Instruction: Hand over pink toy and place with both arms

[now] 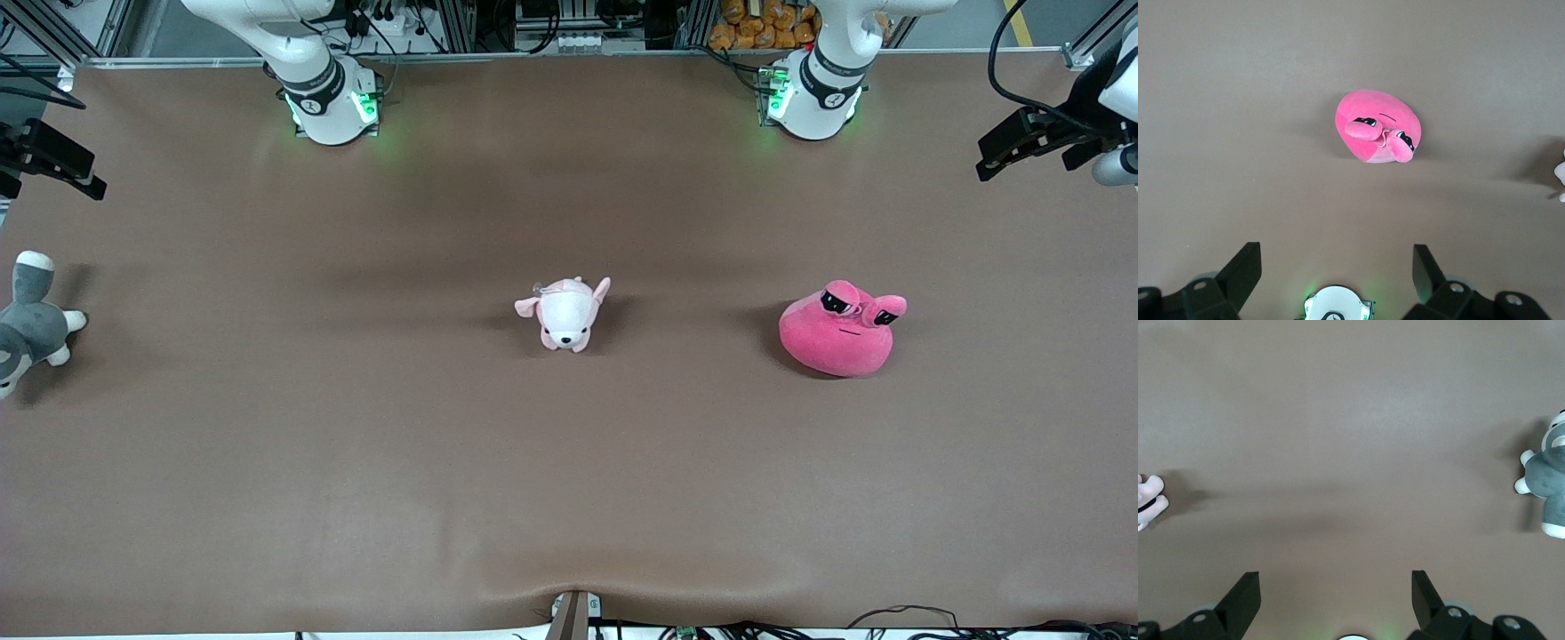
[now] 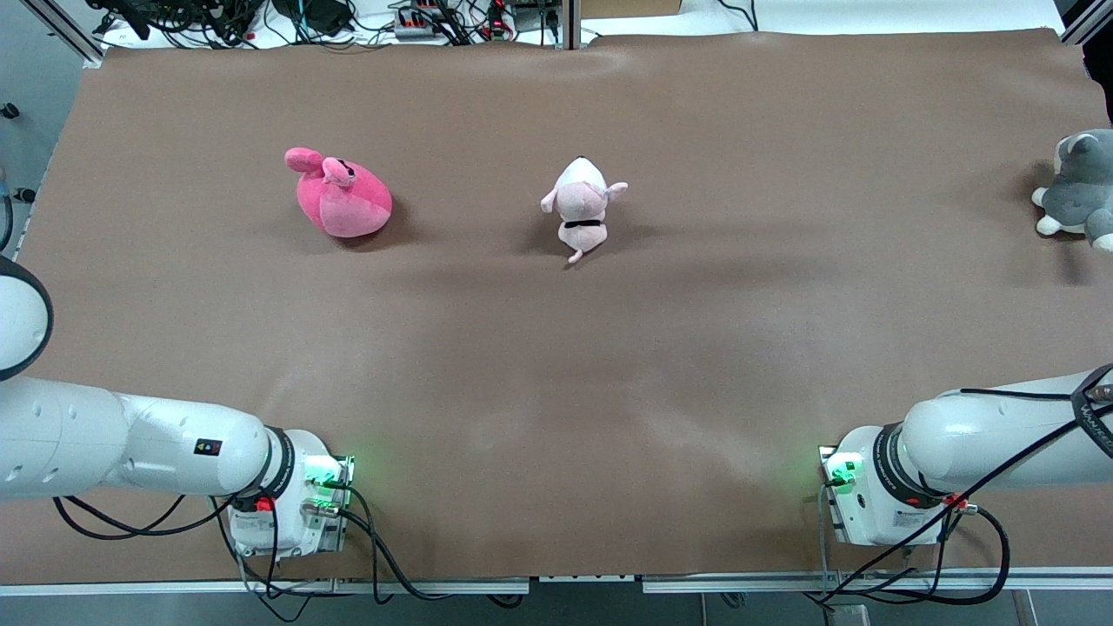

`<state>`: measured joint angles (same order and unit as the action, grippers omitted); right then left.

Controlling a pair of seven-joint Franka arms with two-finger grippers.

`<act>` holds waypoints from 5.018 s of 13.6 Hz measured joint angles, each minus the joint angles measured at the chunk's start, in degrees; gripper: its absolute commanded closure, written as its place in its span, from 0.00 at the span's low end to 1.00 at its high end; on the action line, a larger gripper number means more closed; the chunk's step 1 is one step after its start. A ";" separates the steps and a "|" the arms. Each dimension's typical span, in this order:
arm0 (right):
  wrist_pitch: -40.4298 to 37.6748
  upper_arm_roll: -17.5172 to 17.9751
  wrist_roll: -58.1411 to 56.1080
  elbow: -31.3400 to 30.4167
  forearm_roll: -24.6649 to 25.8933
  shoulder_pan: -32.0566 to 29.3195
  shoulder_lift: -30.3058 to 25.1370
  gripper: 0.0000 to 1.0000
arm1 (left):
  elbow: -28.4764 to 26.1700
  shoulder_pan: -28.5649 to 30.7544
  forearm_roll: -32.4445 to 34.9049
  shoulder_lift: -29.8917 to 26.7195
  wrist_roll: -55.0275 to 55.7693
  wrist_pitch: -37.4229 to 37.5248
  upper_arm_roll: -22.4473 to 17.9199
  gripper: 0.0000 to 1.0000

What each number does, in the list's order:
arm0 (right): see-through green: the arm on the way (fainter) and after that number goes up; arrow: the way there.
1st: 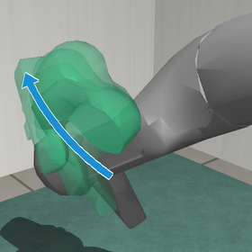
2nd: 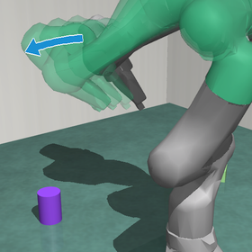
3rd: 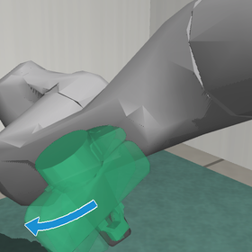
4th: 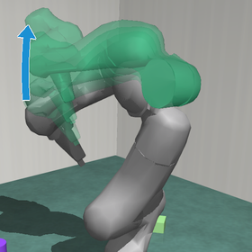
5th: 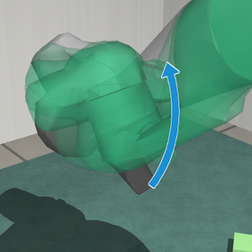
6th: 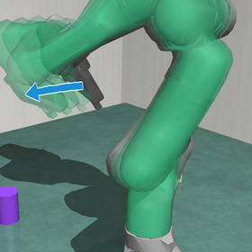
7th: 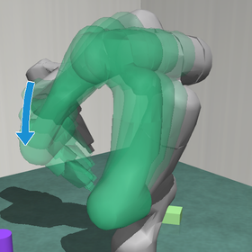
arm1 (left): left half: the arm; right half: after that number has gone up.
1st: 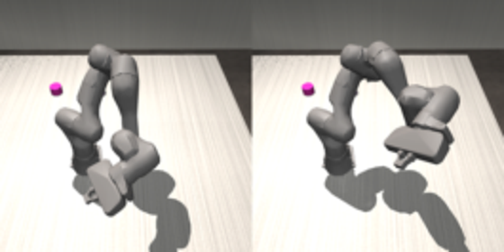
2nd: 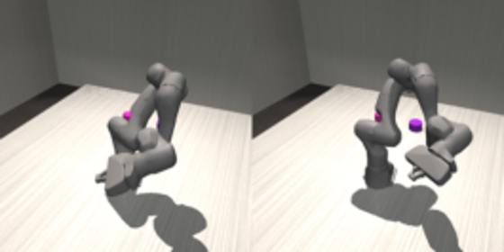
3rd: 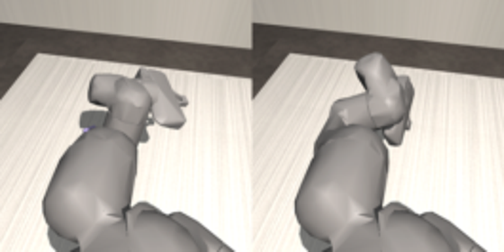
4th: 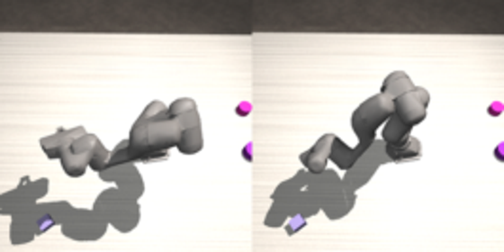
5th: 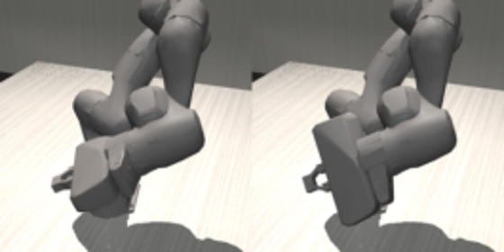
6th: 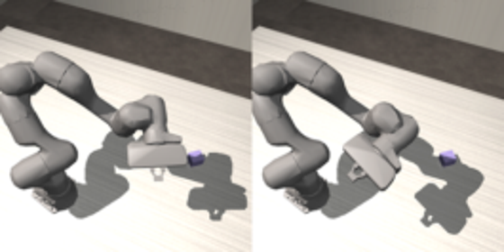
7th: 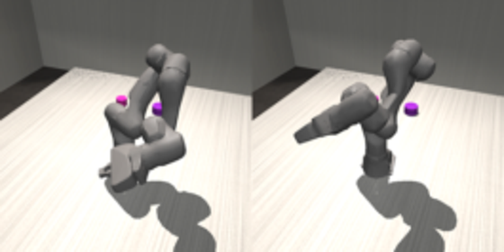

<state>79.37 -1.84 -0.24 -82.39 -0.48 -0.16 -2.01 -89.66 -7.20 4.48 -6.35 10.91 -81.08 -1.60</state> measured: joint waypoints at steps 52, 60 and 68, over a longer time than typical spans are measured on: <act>-0.57 -0.14 0.00 0.00 0.11 0.00 0.00 0.00 | -4.15 1.08 -3.36 1.90 9.86 -0.45 0.21 0.00; -0.57 -0.15 0.00 0.00 0.12 0.00 0.00 0.00 | -5.79 2.26 -4.95 1.64 13.00 -0.45 0.18 0.00; -0.57 -0.16 0.00 0.00 0.12 0.00 0.00 0.00 | -7.08 2.29 -5.06 1.22 17.26 -0.45 0.20 0.00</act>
<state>78.80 -2.00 -0.24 -82.39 -0.37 -0.16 -2.01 -96.73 -4.91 -0.58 -5.13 28.17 -81.53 -1.40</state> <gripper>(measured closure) 0.000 0.000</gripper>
